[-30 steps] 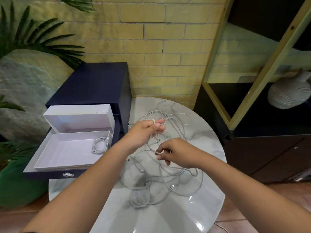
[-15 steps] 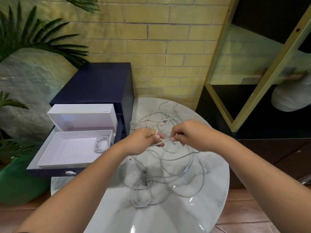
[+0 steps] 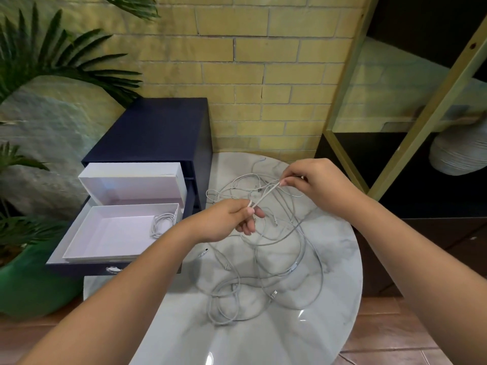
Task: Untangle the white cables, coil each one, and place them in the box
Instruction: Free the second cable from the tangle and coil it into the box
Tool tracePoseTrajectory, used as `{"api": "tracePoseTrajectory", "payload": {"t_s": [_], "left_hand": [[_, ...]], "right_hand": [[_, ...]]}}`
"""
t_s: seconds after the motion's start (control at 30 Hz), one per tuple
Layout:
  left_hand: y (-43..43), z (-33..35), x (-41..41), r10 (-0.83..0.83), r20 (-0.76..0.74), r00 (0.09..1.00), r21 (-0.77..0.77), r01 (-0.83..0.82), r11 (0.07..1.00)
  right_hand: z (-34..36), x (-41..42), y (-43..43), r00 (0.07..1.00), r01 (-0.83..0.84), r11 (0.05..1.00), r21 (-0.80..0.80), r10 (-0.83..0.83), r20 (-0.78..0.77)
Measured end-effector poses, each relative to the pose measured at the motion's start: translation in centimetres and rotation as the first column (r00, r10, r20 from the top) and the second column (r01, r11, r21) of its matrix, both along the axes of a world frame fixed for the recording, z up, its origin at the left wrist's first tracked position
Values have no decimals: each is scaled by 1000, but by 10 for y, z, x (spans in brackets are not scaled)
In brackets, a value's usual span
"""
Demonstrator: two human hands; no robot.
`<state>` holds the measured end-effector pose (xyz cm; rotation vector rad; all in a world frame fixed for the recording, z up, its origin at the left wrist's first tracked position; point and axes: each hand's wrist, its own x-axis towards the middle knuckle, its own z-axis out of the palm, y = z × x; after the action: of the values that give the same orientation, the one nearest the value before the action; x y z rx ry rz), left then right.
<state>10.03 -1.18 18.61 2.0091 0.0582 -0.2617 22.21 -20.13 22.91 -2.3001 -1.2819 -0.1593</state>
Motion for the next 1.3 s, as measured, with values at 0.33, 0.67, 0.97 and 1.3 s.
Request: {"api": "tracePoseTrajectory", "payload": {"t_s": [0.33, 0.67, 0.97, 1.3], "left_hand": [[-10, 17, -6, 2, -55, 998, -164, -11, 986], [-26, 35, 0, 139, 20, 990, -500, -111, 859], [-20, 19, 22, 288, 10, 958, -644, -214, 735], [-13, 0, 26, 255, 147, 956, -215, -221, 951]], "right_hand": [[5, 12, 5, 989, -45, 992, 119, 27, 147], [-46, -4, 18, 811, 77, 996, 47, -35, -584], [-65, -56, 37, 720, 46, 999, -14, -42, -693], [-36, -52, 32, 901, -157, 893, -422, -45, -431]]}}
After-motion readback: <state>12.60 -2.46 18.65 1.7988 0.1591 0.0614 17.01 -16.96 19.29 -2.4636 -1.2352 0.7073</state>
